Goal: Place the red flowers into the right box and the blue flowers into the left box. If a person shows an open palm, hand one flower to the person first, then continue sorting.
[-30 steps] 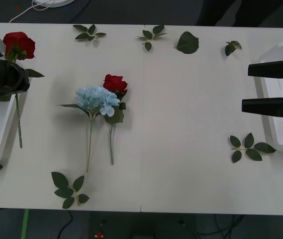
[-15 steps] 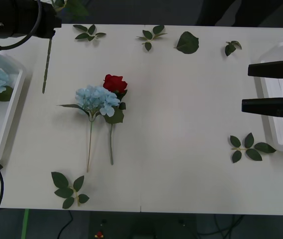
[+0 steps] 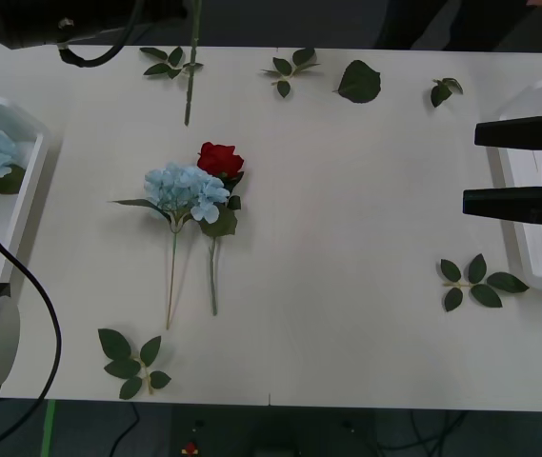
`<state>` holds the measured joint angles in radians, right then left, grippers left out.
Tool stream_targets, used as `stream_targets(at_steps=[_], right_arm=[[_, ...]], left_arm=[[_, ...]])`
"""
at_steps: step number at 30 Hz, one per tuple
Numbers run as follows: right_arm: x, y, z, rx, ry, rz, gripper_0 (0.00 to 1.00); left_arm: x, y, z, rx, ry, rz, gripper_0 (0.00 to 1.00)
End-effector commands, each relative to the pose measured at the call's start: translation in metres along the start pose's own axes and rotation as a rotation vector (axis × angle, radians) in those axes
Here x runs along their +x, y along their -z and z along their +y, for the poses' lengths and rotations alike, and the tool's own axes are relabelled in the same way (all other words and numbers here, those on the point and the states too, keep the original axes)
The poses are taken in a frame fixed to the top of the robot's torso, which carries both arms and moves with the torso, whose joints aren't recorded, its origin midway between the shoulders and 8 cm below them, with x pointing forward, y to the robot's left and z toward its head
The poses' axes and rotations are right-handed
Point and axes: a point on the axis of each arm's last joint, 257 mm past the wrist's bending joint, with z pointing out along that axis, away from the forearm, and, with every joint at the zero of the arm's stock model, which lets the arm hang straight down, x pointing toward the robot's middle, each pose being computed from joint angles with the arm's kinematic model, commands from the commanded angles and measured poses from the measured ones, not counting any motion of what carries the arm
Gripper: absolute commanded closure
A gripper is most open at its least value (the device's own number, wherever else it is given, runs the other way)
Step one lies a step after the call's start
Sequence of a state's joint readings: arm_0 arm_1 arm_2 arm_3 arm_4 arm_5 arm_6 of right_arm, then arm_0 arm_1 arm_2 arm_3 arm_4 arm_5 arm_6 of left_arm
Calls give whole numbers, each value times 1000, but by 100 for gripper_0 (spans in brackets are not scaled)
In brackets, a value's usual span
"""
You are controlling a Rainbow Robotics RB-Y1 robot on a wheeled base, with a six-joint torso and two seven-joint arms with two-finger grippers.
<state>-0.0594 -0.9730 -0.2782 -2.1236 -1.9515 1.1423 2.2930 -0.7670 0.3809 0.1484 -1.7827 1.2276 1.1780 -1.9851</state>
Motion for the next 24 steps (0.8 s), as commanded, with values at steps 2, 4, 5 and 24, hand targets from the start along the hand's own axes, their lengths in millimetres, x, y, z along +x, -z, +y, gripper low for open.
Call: stream_targets(at_steps=[2,4,5,24], right_arm=[[24,0,12,-25,-13,54,0],[21,1,13,-31,-18,49,0],[21,2,15,-38,-24,48,0],[-12,4,-16,84,-125,-200,0]], left_arm=[[-36,-49,-63,164,100,-151,100],[-37,-63,-73,179,130,-188,100],[-39,-70,-76,175,138,-213,100],[-37,-86,-95,247,267,-259,100]])
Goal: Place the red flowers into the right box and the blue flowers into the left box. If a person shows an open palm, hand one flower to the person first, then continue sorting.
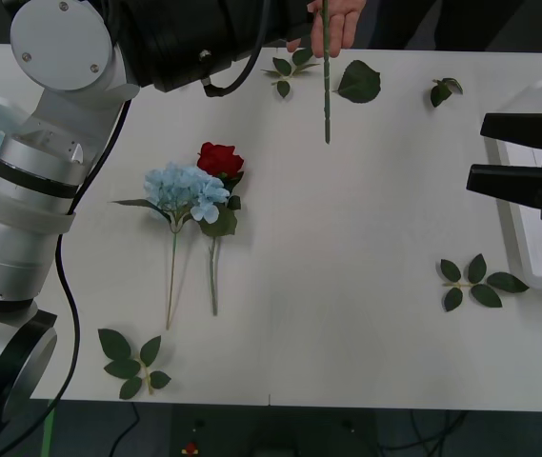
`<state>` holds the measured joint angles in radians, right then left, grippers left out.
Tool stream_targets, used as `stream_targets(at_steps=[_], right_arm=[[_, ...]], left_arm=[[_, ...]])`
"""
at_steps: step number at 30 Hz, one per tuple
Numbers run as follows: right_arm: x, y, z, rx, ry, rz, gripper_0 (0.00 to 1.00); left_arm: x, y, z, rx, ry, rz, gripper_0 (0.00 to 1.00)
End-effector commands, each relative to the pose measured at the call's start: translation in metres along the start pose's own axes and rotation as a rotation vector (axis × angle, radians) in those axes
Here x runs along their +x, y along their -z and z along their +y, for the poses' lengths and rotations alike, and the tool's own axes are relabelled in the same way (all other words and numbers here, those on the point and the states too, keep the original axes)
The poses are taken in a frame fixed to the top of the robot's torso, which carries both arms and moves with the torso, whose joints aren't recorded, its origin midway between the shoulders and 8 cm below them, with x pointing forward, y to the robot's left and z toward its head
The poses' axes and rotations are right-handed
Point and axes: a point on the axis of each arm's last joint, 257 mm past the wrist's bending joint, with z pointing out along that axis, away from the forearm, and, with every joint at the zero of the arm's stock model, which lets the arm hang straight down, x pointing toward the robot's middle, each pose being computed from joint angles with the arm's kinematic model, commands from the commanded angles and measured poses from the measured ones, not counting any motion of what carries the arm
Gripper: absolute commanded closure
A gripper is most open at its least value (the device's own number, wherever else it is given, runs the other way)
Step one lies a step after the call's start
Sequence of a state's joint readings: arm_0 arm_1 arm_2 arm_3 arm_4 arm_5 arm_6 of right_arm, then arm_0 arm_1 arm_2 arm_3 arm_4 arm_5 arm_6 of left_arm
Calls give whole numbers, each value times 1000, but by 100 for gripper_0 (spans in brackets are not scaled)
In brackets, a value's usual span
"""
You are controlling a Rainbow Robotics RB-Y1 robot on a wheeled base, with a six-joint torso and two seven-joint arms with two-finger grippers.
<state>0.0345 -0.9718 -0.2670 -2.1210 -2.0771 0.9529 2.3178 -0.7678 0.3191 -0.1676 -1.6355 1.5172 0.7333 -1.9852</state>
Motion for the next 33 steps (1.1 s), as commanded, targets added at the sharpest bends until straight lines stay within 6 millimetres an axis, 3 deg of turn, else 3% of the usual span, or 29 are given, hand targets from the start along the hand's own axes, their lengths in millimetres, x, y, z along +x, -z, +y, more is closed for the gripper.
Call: stream_targets(at_steps=[1,5,15,33], right_arm=[[4,-2,-8,37,4,-37,0],[6,-10,-10,49,-29,-63,0],[5,-56,-7,-2,-80,-108,0],[-45,-122,-9,-59,-51,-232,0]], left_arm=[[-24,-13,-26,51,-24,-40,100],[-24,-13,-26,51,-24,-40,100],[-24,-13,-26,51,-24,-40,100],[-24,-13,-26,51,-24,-40,100]])
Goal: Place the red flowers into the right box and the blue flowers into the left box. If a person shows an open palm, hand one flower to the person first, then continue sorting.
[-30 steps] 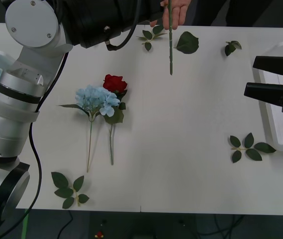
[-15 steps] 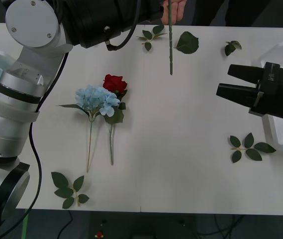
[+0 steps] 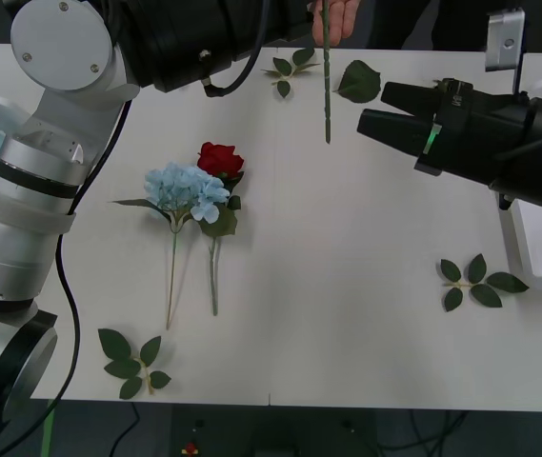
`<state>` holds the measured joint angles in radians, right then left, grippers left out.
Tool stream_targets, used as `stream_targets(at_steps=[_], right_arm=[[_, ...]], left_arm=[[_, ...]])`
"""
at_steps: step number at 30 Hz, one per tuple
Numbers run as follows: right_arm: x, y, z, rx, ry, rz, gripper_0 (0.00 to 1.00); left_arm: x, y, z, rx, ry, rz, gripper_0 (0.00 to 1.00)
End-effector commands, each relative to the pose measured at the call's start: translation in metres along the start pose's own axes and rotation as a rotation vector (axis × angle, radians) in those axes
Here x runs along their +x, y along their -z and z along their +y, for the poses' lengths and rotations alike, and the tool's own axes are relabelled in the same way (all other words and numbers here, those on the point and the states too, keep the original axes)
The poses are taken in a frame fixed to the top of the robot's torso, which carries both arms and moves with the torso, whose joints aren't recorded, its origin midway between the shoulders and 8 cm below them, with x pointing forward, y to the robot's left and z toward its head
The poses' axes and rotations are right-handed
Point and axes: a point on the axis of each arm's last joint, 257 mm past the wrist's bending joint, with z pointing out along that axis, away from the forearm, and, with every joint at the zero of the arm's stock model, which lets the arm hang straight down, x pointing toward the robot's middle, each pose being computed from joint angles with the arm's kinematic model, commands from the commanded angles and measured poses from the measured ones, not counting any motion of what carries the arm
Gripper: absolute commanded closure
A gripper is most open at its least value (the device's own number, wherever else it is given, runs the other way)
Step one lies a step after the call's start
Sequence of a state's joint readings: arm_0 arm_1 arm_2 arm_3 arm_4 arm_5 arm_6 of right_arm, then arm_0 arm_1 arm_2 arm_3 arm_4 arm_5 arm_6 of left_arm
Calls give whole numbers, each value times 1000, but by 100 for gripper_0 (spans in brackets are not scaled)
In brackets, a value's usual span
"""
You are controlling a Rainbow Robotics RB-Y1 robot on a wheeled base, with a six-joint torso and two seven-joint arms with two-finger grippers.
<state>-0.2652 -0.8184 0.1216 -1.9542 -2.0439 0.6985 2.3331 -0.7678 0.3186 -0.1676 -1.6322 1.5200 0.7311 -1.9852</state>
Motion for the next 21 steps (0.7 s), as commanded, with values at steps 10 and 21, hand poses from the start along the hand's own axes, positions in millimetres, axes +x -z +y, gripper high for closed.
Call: stream_targets(at_steps=[10,21], right_arm=[[-23,-61,3,-32,85,-46,0],[-19,-92,4,-40,67,-57,0]], left_arm=[[-24,-13,-27,52,-29,-38,100],[-24,-13,-27,52,-29,-38,100]])
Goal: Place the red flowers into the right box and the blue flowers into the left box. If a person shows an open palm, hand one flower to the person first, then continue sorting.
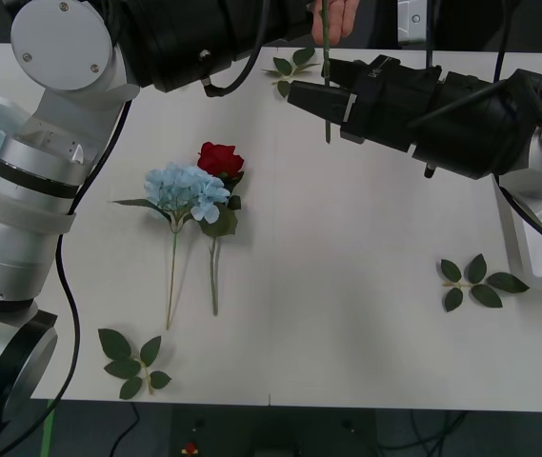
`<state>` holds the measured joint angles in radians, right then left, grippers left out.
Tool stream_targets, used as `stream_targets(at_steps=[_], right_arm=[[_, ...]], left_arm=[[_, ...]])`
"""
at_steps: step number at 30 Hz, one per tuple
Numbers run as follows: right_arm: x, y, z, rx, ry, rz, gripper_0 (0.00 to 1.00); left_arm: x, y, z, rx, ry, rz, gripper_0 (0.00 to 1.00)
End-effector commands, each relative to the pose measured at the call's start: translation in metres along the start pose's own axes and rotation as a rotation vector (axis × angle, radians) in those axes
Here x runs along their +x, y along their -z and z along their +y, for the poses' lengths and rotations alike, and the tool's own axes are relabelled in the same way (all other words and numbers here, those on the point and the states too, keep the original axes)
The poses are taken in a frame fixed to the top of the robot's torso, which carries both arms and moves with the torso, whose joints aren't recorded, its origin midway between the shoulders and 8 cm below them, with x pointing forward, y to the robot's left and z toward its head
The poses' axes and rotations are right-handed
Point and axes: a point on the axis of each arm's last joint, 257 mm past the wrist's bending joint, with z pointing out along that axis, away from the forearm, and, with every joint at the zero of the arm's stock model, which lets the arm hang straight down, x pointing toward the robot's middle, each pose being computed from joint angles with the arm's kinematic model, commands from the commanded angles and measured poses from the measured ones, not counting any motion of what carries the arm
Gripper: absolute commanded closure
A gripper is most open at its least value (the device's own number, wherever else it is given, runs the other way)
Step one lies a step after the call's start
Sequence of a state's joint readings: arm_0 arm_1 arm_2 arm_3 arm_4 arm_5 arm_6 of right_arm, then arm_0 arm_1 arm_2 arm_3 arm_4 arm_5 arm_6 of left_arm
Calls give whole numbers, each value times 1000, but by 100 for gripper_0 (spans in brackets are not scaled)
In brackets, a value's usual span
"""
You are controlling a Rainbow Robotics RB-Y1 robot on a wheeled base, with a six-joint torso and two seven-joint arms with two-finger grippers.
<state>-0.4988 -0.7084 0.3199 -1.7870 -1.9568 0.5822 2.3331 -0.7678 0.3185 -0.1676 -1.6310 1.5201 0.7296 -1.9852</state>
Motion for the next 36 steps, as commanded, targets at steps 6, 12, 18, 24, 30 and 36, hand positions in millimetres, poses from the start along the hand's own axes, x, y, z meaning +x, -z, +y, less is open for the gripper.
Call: stream_targets(at_steps=[6,12,18,24,30,36], right_arm=[[-16,-18,19,-40,52,-35,93],[-16,-18,19,-38,62,-35,100],[-16,-18,19,-38,69,-38,100],[-18,-18,17,-32,75,-45,100],[-19,-18,16,-28,82,-49,100],[-20,-18,17,-31,82,-53,100]], left_arm=[[-24,-13,-27,53,-30,-37,100],[-24,-13,-27,53,-30,-37,100],[-24,-13,-27,53,-30,-37,100],[-24,-13,-27,53,-30,-37,100],[-24,-13,-27,53,-30,-37,100],[-24,-13,-27,53,-30,-37,9]])
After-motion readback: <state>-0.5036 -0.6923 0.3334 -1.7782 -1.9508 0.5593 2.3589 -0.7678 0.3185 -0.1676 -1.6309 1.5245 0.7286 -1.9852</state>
